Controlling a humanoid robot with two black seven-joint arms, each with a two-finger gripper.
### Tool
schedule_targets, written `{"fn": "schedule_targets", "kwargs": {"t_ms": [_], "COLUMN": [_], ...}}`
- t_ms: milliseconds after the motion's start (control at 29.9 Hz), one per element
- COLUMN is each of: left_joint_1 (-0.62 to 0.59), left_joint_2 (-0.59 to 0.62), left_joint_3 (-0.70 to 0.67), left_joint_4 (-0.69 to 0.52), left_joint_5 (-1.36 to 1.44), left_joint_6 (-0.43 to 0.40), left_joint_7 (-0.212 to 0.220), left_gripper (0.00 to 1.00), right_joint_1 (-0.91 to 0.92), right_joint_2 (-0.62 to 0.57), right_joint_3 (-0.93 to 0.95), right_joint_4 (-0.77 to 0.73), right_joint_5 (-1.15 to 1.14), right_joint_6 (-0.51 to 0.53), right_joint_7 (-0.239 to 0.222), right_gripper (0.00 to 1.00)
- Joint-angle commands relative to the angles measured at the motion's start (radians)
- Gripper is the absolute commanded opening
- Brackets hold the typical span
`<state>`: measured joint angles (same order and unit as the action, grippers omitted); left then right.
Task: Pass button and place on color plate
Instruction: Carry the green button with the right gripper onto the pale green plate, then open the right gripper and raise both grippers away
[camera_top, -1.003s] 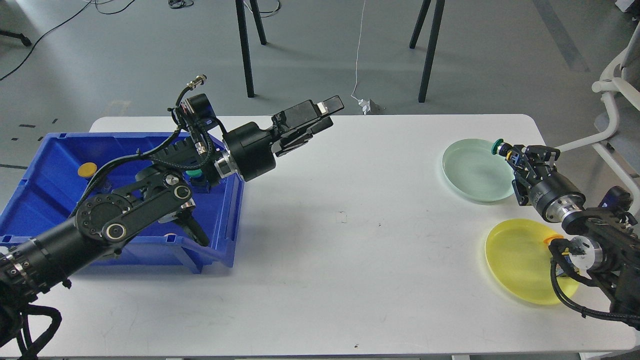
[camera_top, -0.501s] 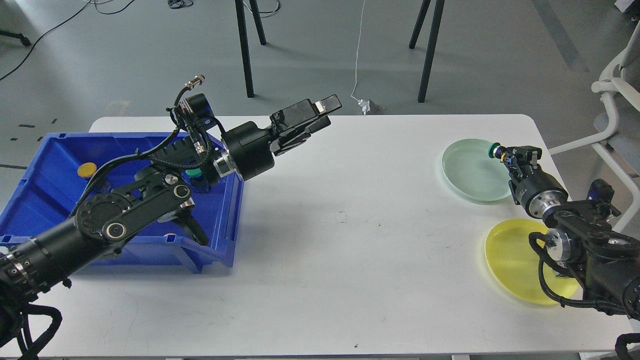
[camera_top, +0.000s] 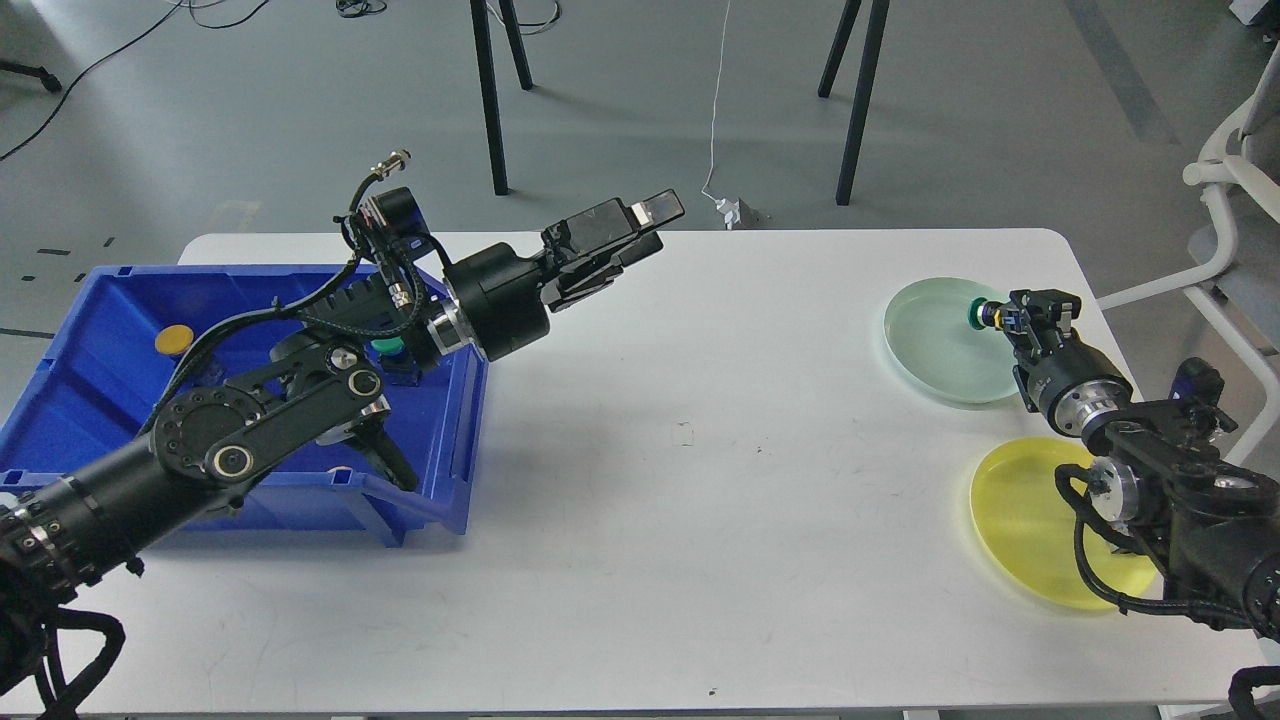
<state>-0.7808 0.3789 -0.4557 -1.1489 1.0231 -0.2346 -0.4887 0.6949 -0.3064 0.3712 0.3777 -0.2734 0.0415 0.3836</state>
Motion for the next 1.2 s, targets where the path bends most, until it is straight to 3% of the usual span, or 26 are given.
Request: {"fn": "schedule_targets", "kwargs": {"t_ms": [0,501,668,769,902,1036,1170], "left_joint_1": [0.000,0.000,0.000,0.002,0.002,0.003,0.043], "left_joint_2": [0.000,-0.003,0.004,0.043,0.152,0.235,0.250], "left_joint_3": [0.000,-0.001,-0.021,-0.078,-0.103,-0.129,-0.146], "left_joint_4": [0.000,0.005,0.005,0.026,0.038,0.041,0.072], "left_joint_5": [0.000,-0.001,-0.085,-0.239,-0.368,-0.474,-0.570], "left_joint_6": [0.000,0.000,0.000,-0.012,-0.055,-0.185,-0.254], "left_joint_7": [0.000,0.000,0.000,0.000,0.000,0.000,0.000], "left_gripper": [0.82,0.82,0.82,0.84,0.84,0.84,0.84], "right_joint_1": [-0.002,0.005,-0.003,-0.020,-0.037,-0.075,-0.090], "right_joint_2": [0.001,0.003,-0.042,-0.147,-0.207,-0.205,-0.163], "right_joint_3": [0.000,0.005,0.099,0.257,0.386,0.483,0.509], "right_joint_4": [0.004,0.033,0.287,0.496,0.706,0.747,0.733], "right_joint_5": [0.000,0.003,0.011,0.013,0.014,0.014,0.014], "right_joint_6": [0.000,0.006,0.000,0.015,0.160,0.446,0.447], "right_joint_7": [0.001,0.004,0.015,0.015,0.018,0.020,0.020], "right_gripper": [0.53,0.58,0.80,0.92,0.96,0.99,0.99]}}
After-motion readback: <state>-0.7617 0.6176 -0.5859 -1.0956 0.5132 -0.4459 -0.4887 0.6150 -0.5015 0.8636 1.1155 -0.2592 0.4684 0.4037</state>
